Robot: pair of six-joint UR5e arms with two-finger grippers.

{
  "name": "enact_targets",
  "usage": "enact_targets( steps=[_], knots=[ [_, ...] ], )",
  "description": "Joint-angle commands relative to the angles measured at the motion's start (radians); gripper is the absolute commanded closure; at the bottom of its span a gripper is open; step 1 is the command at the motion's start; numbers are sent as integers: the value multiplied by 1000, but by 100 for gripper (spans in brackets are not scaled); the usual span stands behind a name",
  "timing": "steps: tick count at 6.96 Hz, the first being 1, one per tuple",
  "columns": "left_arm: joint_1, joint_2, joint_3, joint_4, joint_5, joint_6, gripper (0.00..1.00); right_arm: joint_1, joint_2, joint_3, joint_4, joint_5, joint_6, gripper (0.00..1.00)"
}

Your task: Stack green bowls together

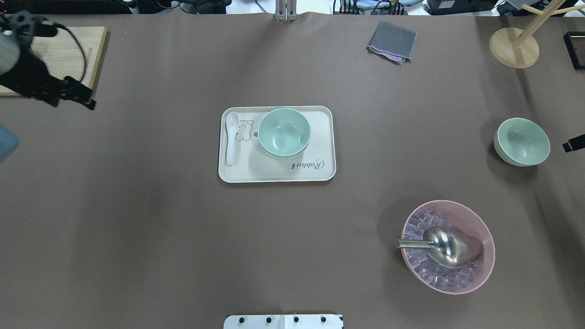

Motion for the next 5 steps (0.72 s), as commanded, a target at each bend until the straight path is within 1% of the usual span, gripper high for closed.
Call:
enact_targets(
  steps=[1,2,3,4,5],
  knots=[
    [-134,84,83,-15,-120,25,2,-14,57,-66,0,-21,37,1],
    [-134,98,57,-15,-117,23,2,-27,98,-99,0,-21,87,3],
    [-135,120,35,-15,-118,23,2,-61,120,-103,0,-27,177,7],
    [-135,133,14,-15,-118,23,2,-78,123,-110,3,-52,221,13],
    [-135,135,7,-17,-118,23,2,-80,120,-138,49,-52,250,19]
  ],
)
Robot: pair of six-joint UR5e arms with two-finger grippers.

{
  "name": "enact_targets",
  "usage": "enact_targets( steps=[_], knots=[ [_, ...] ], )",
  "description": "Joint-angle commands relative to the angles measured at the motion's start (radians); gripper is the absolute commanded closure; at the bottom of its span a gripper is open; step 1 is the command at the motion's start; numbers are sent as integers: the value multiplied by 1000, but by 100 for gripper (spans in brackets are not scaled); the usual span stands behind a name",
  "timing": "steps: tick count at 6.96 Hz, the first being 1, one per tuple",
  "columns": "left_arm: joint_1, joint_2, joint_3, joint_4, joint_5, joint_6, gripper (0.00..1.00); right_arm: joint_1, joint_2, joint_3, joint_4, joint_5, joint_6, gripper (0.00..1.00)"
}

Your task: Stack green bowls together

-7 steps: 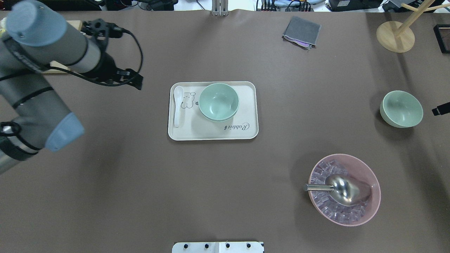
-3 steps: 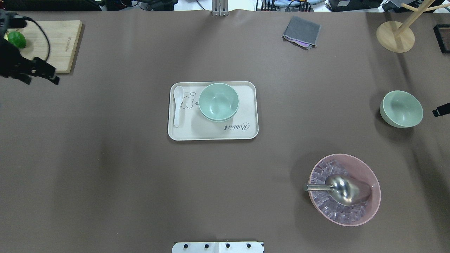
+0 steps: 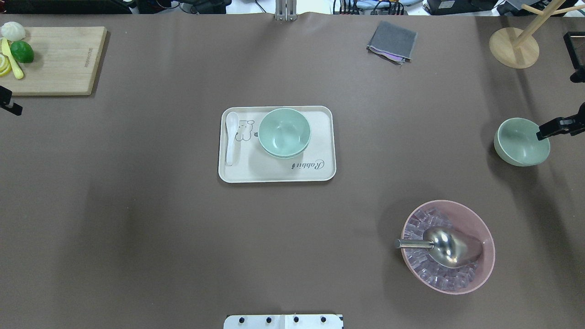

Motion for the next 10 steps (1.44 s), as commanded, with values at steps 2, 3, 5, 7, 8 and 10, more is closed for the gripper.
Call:
enact_targets(
  steps=[2,3,5,7,8,10],
  knots=[
    [-5,9,-36,-1,0,0,2,-17,-9,-115,183,-6,107,35],
    [-5,24,-50,-1,0,2,2,-18,-9,-123,196,-6,128,44],
    [-5,30,-56,-3,0,2,2,-29,1,-112,198,-4,162,69],
    [-5,30,-54,-9,0,2,2,-32,4,-110,199,-2,162,83],
    [-5,32,-53,-9,0,2,2,-32,5,-110,199,-2,162,88],
    [-5,32,-50,-9,0,2,2,-32,5,-80,196,-1,161,100]
  ],
)
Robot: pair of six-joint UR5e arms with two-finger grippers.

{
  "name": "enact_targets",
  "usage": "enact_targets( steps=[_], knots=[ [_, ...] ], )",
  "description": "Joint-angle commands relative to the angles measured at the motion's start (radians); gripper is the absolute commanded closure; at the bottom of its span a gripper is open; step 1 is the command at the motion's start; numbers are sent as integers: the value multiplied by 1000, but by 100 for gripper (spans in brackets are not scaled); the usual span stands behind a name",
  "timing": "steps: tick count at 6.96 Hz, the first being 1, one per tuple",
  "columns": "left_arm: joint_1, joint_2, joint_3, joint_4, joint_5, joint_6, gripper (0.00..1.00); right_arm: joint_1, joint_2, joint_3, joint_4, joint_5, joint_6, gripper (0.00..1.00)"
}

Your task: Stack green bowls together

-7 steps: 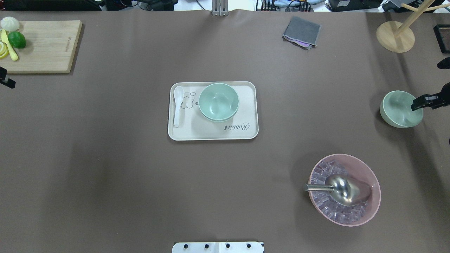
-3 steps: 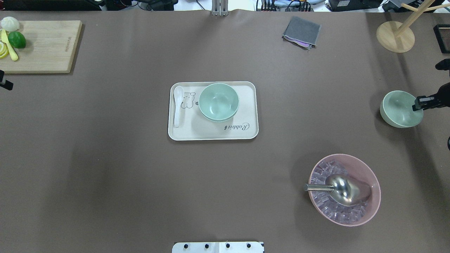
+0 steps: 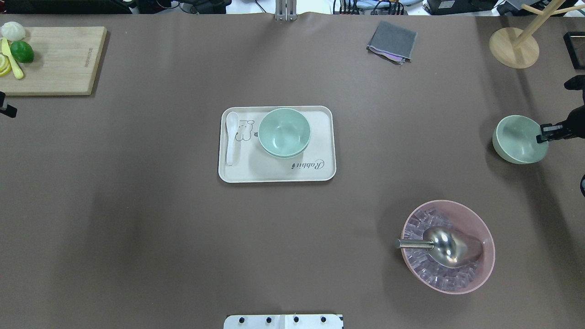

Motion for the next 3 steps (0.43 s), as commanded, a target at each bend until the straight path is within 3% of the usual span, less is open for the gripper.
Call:
enact_targets(
  steps=[1,3],
  knots=[
    [0,0,4,0,0,-2,2,0,3,55,-6,4,1,100],
    [2,6,7,0,0,-2,2,-35,73,81,-12,6,82,100]
  ],
)
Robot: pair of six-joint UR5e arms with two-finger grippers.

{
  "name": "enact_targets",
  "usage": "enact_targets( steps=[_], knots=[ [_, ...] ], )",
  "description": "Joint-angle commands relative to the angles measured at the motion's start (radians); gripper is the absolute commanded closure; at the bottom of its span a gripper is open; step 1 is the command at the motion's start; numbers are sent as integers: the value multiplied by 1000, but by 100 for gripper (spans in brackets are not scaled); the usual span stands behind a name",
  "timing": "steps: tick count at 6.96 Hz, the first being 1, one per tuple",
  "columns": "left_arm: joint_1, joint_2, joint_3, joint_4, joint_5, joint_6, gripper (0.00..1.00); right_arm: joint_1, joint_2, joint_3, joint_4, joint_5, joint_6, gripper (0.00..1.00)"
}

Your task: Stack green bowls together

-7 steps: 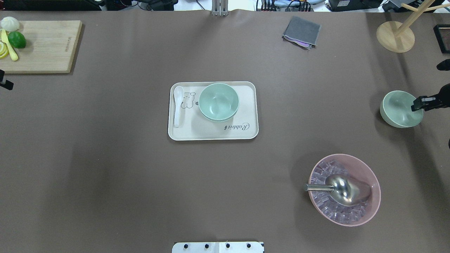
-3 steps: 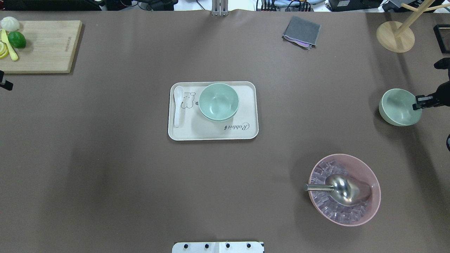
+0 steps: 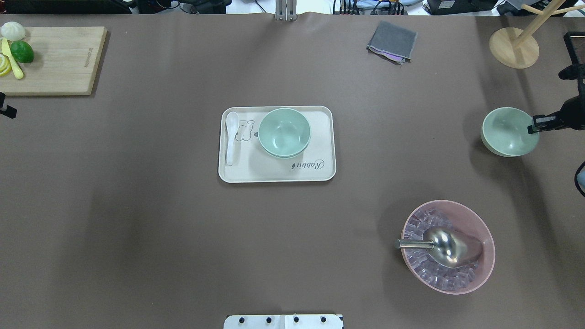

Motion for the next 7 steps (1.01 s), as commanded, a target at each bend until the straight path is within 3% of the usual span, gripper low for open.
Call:
enact_targets(
  steps=[1,2,4,6,7],
  knots=[
    [4,27,0,-18,-2,0,2,-84,120,17,-3,1,162,100],
    [4,44,2,-50,-2,0,2,-153,203,13,-15,-13,289,100],
    [4,46,13,-66,-2,0,2,-239,394,16,-183,-48,425,100],
    [4,47,14,-64,8,-2,2,-313,516,17,-253,-105,600,100],
    [5,56,10,-71,64,0,2,-331,583,19,-334,-109,659,100]
  ],
)
